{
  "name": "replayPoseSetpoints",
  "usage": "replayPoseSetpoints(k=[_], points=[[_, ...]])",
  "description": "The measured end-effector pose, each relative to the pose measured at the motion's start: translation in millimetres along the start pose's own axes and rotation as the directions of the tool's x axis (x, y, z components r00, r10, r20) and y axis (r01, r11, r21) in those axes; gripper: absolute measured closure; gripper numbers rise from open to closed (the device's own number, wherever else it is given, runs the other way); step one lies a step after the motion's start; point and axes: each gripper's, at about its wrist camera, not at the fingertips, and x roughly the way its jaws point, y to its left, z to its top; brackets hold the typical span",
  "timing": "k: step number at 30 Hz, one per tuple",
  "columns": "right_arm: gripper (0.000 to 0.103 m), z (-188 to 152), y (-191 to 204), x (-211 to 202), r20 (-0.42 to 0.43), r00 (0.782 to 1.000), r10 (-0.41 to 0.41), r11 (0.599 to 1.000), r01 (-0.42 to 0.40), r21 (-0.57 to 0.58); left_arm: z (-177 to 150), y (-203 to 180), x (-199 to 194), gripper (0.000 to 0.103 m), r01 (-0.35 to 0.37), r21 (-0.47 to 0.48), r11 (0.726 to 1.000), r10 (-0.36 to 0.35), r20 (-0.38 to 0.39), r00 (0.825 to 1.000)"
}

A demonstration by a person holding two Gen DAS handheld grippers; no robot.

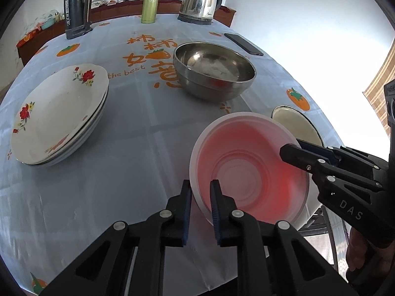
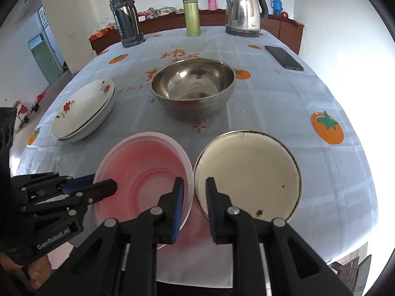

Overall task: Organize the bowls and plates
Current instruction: 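Grasp the pink plastic bowl's rim with the left tool while the right tool grips it too, then lift the pink plastic bowl with both tools and carry it toward the steel bowl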

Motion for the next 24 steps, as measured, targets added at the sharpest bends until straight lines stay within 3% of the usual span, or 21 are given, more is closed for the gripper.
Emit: replayPoseSetpoints(k=[5, 7, 15, 24], points=[[0.086, -2, 2, -3, 0.013, 0.999, -0.034, 0.999, 0.034, -0.028, 0, -1, -1, 0.086, 0.002, 0.004, 1.0, -0.002, 0.006, 1.0], [0.093, -3, 4, -4, 0.02, 0.999, -0.029, 0.999, 0.03, -0.04, -1, -2, -2, 0.086, 0.009, 0.008, 1.0, -0.009, 0.007, 1.0], [0.095, -5, 5, -1, 0.014, 1.0, -0.02, 0.998, 0.02, -0.052, -2, -4, -1, 0.087, 0.007, 0.016, 1.0, -0.007, 0.009, 1.0], [0.095, -1, 5, -5, 0.028, 1.0, -0.011, 0.999, 0.012, -0.037, 1, -5, -19, 0.087, 0.014, 0.019, 1.0, -0.015, 0.077, 0.997]])
